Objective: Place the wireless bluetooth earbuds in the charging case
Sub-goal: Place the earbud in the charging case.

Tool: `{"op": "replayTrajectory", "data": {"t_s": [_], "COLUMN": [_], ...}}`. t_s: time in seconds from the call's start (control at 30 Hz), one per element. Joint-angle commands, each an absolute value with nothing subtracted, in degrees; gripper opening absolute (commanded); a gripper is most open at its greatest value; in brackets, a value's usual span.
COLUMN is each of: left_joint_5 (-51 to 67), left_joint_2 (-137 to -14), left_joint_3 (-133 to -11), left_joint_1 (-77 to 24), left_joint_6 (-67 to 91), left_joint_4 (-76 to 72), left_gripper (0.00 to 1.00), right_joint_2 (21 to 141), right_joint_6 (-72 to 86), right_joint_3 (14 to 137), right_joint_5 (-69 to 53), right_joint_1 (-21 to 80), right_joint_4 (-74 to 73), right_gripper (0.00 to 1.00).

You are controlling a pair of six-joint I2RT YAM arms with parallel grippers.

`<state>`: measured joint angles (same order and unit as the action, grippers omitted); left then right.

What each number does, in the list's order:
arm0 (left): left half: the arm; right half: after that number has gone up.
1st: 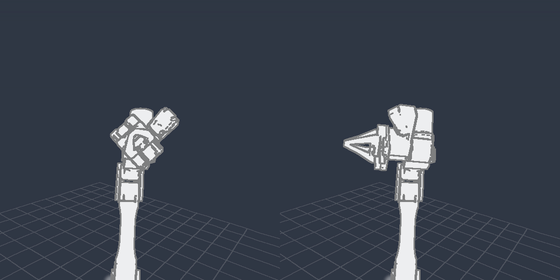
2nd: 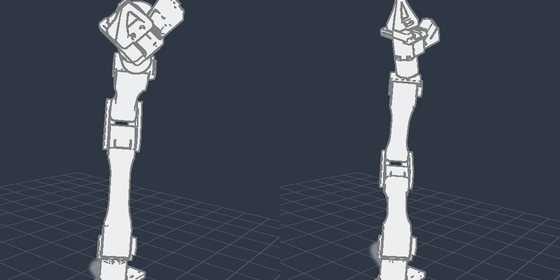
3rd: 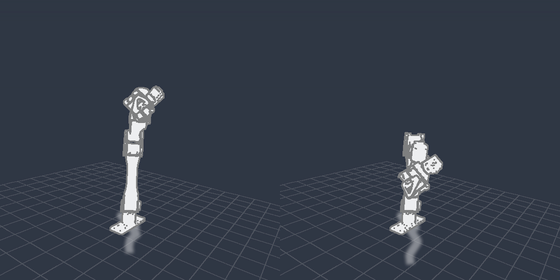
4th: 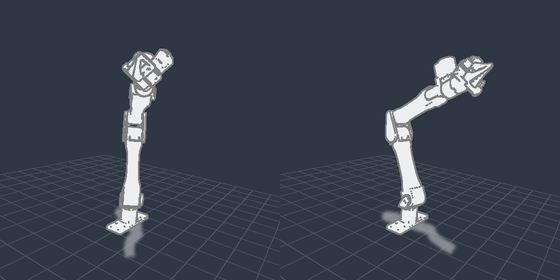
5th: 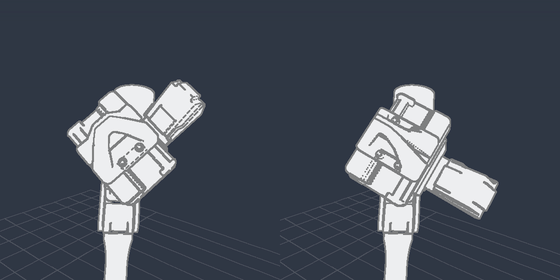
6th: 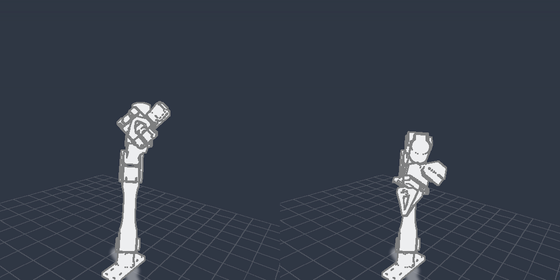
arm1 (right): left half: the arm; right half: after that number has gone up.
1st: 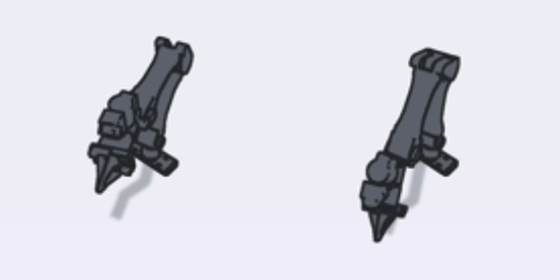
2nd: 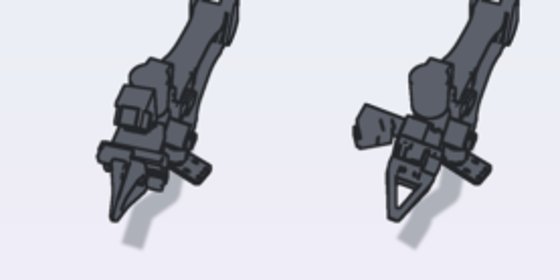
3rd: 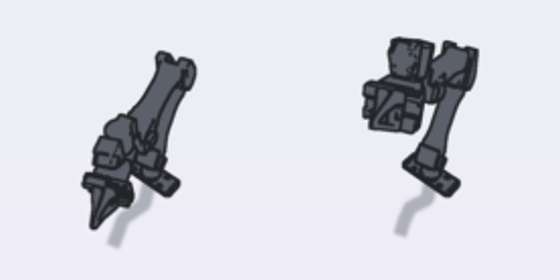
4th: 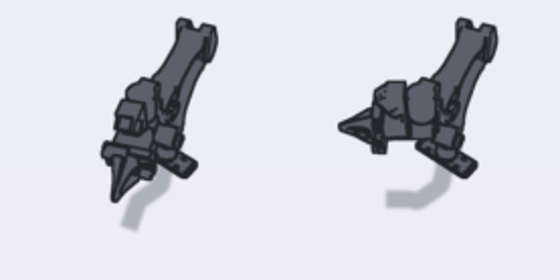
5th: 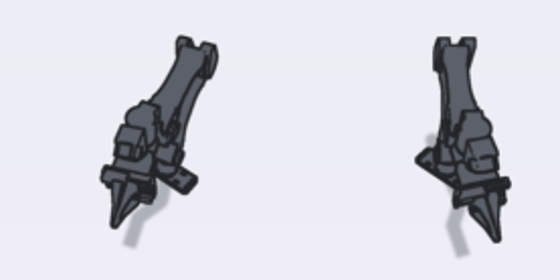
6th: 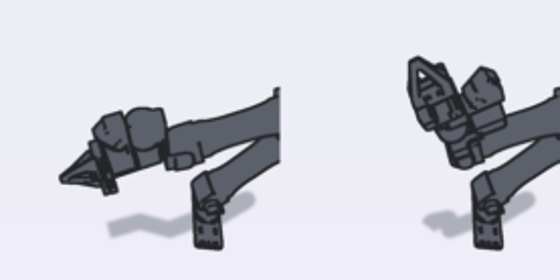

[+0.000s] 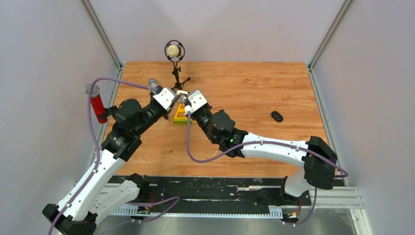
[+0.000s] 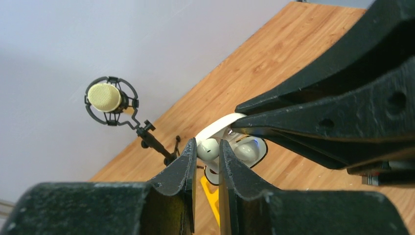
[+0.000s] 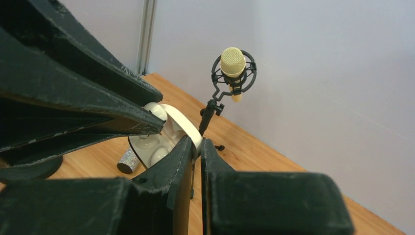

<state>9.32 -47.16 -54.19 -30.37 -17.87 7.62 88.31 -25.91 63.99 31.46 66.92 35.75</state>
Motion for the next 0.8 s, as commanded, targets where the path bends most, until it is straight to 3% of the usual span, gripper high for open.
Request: {"op": "replayTrajectory", "data": {"t_s": [0.0,0.77], "left_joint_5": [13.2,20.35], "left_joint_2": [-44.75,-42.13], "left_joint_3": [-51.58,-49.18], "left_joint_1": [-30.62,-30.59], "left_joint_6": [-23.97,-32.38], "left_joint_4": [4.05,7.65], "left_gripper": [0.0,0.0], "right_joint_2": [83.65,82.73], "right_joint_6": [-20.32,-20.3], "right_joint_3": [64.28,64.13], "right_joint_5": [28.06,27.0], "right_joint_1": [66.4,66.27], "right_joint_4": [37.81,37.25], "right_gripper": [0.0,0.0]}}
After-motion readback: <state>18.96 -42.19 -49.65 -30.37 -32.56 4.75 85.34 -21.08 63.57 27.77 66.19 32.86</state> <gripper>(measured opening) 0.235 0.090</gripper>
